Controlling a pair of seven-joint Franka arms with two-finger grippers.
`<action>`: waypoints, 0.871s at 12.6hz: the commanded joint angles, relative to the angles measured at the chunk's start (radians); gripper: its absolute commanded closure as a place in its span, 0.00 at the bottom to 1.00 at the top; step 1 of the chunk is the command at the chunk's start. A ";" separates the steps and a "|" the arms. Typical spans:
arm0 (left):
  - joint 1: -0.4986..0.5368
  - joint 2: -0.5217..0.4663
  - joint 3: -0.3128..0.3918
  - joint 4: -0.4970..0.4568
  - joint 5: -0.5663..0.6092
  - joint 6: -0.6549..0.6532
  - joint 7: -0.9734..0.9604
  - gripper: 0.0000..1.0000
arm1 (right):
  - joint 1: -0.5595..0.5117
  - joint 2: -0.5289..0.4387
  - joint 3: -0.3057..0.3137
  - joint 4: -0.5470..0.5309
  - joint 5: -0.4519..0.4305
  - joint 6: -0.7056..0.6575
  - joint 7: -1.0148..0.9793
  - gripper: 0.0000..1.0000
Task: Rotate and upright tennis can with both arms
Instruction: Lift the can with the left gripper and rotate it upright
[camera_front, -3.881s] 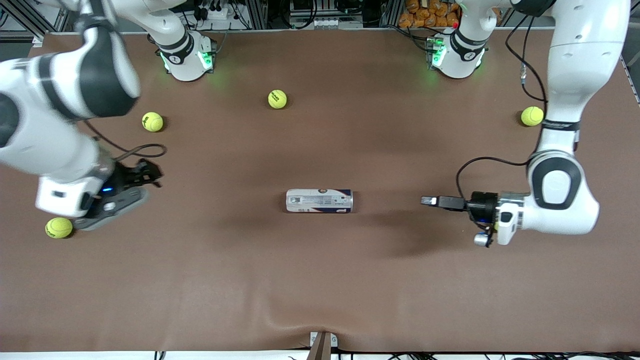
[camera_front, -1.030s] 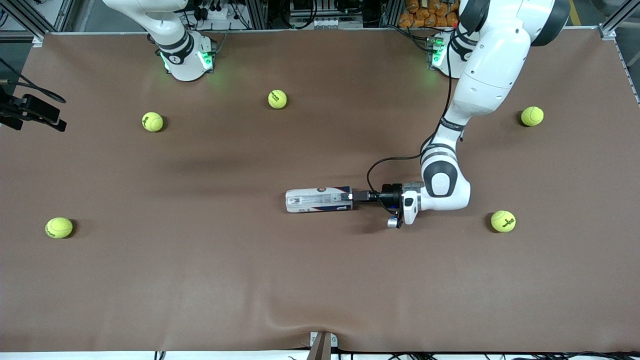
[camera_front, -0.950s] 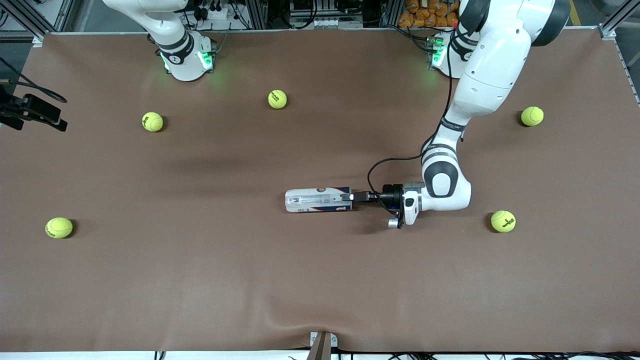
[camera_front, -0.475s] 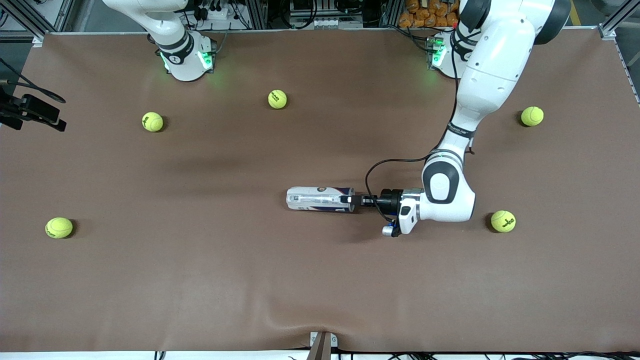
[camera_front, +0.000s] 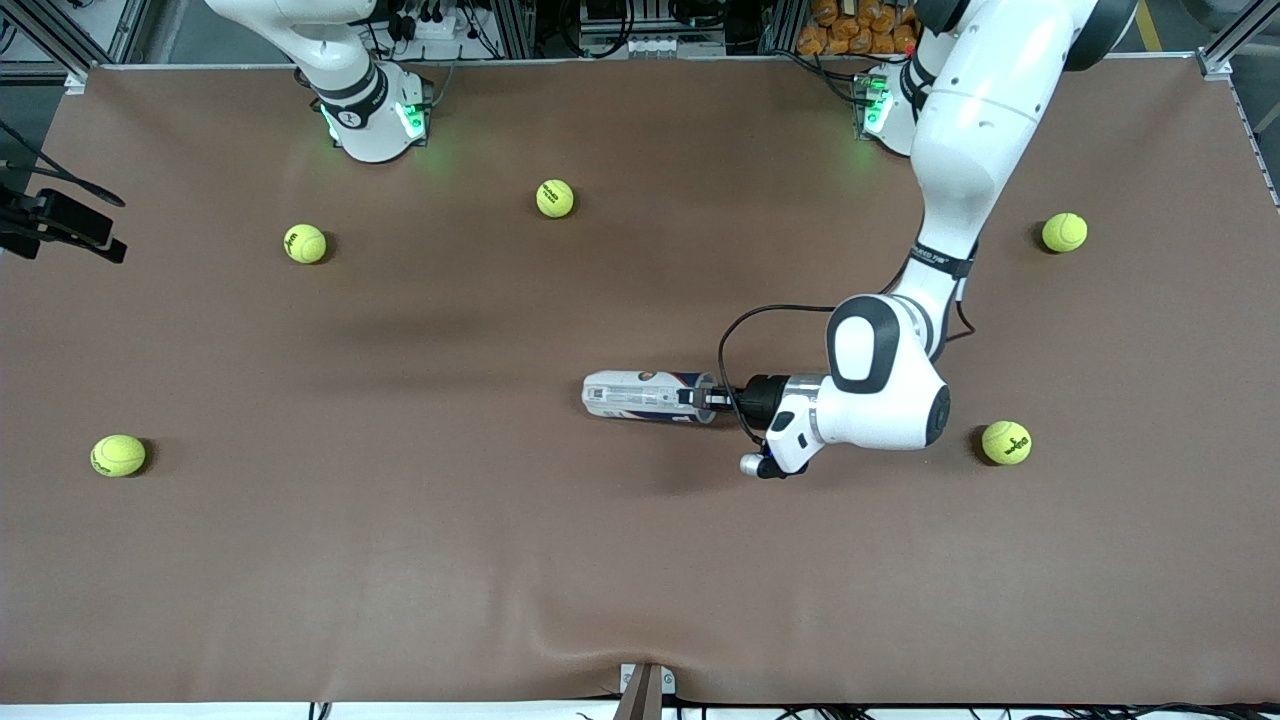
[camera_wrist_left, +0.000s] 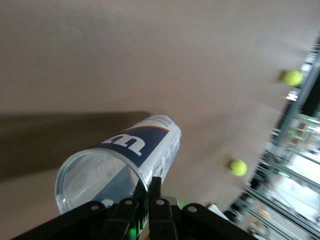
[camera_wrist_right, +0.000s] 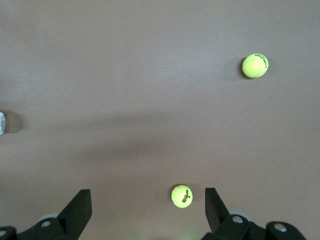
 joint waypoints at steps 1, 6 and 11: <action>-0.053 -0.028 0.008 0.048 0.204 0.017 -0.209 1.00 | -0.023 -0.010 0.007 -0.014 0.018 0.007 -0.001 0.00; -0.125 -0.134 0.015 0.067 0.453 0.008 -0.488 1.00 | -0.035 0.000 0.006 -0.006 0.044 0.004 -0.001 0.00; -0.332 -0.124 0.032 0.136 0.797 -0.035 -0.918 1.00 | -0.039 0.002 0.006 0.031 0.042 -0.005 -0.004 0.00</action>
